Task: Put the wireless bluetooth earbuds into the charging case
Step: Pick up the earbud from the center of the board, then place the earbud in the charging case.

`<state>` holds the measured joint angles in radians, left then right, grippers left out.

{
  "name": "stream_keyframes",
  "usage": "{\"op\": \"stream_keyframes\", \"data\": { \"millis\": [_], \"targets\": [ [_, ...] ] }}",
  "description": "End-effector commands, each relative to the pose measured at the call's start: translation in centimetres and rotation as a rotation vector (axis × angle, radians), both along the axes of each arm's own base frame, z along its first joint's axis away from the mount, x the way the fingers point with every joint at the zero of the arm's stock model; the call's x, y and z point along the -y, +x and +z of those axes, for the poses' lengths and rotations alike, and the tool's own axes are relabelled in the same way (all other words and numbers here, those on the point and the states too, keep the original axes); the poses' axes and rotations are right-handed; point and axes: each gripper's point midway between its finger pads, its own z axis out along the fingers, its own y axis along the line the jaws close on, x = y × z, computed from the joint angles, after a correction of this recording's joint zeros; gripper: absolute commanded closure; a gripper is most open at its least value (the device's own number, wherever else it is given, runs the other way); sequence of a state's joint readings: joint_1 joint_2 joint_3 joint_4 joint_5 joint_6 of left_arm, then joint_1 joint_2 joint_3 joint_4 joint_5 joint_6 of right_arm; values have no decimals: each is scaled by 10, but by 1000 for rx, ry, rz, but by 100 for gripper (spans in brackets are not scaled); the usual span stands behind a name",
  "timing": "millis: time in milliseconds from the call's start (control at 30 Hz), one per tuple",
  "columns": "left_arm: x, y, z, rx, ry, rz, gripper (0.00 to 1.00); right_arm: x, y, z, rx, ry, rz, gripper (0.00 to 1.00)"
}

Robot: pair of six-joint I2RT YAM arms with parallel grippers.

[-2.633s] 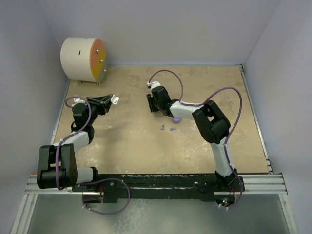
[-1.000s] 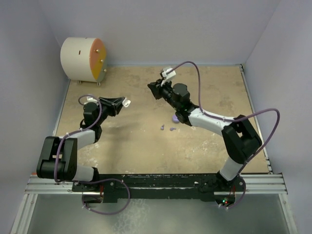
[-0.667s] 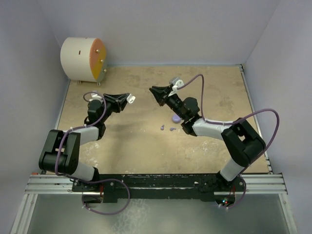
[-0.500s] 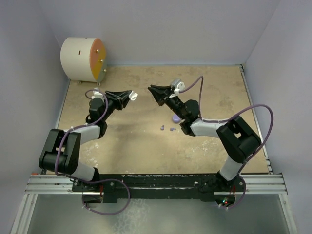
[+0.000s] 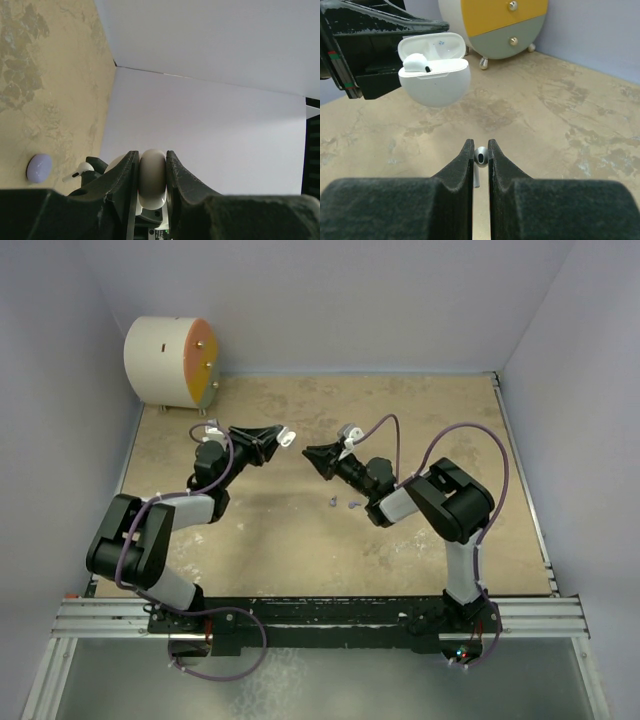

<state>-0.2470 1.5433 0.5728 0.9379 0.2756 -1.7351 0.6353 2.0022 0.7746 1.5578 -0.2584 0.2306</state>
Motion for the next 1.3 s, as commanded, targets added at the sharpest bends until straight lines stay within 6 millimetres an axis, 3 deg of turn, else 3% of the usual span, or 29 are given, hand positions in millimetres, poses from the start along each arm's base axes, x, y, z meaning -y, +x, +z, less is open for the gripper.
{"op": "stream_keyframes", "data": {
  "millis": [0,200,500,833,967,1033,1267],
  "targets": [
    [4,5,30,94,-36,4,100,50,-70,181,644,479,26,100],
    [2,5,12,61,-24,19,100,55,-77,191,686,486,28,100],
    [5,7,4,53,-47,6,100,66,-77,210,764,516,-17,100],
    [9,11,9,65,-105,-18,100,65,-74,234,830,544,14,100],
    [10,13,8,63,-116,-21,100,64,-74,234,831,542,19,100],
    [11,15,11,71,-120,-24,100,65,-74,245,862,563,21,100],
    [17,21,20,87,-155,-41,100,64,-72,252,884,577,27,100]
  ]
}}
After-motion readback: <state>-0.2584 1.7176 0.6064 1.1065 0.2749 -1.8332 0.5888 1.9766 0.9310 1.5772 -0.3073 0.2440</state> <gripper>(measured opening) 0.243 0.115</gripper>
